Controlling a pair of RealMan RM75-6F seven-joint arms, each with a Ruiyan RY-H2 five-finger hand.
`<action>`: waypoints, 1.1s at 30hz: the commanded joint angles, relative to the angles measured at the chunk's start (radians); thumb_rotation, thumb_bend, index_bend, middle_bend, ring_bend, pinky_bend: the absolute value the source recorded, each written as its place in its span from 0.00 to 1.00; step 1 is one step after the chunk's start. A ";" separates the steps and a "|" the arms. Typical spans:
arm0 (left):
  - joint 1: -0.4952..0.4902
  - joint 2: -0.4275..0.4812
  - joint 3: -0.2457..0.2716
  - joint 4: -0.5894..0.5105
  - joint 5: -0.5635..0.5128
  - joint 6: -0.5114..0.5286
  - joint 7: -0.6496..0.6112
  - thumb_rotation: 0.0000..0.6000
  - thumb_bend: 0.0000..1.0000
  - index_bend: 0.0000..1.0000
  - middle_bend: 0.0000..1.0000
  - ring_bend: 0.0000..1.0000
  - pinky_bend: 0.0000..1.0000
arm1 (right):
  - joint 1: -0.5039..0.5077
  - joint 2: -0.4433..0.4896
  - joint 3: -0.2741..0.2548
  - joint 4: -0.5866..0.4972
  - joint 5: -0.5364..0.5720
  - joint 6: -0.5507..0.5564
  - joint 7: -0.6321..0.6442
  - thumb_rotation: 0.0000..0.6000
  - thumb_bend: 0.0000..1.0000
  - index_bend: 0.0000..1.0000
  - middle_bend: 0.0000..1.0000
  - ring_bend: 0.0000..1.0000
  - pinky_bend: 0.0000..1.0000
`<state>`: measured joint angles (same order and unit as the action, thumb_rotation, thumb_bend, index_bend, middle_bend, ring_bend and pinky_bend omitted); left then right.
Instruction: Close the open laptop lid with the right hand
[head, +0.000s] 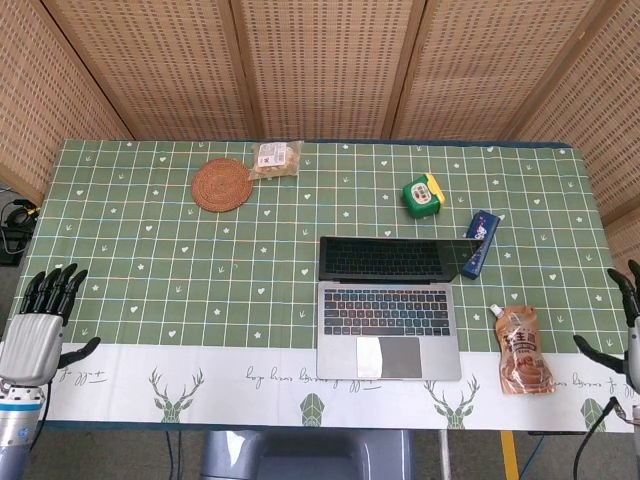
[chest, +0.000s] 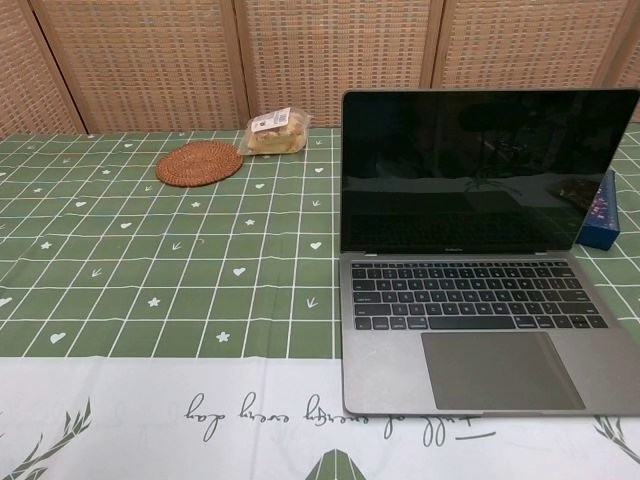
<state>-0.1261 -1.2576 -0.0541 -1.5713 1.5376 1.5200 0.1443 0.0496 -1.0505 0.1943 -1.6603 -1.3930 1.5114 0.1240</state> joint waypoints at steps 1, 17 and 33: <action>-0.003 0.002 -0.001 -0.001 -0.002 -0.005 -0.006 1.00 0.14 0.00 0.00 0.00 0.00 | 0.071 0.072 0.053 -0.127 0.031 -0.073 -0.070 1.00 0.53 0.18 0.07 0.03 0.14; -0.019 0.029 -0.010 0.003 -0.047 -0.061 -0.079 1.00 0.14 0.00 0.00 0.00 0.00 | 0.442 0.115 0.214 -0.419 0.491 -0.359 -0.520 1.00 1.00 0.17 0.05 0.03 0.11; -0.030 0.039 -0.011 0.015 -0.080 -0.102 -0.110 1.00 0.14 0.00 0.00 0.00 0.00 | 0.807 -0.045 0.222 -0.365 0.931 -0.391 -0.822 1.00 1.00 0.21 0.08 0.03 0.11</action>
<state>-0.1557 -1.2194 -0.0648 -1.5570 1.4590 1.4191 0.0352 0.8254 -1.0691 0.4182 -2.0448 -0.4963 1.1307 -0.6765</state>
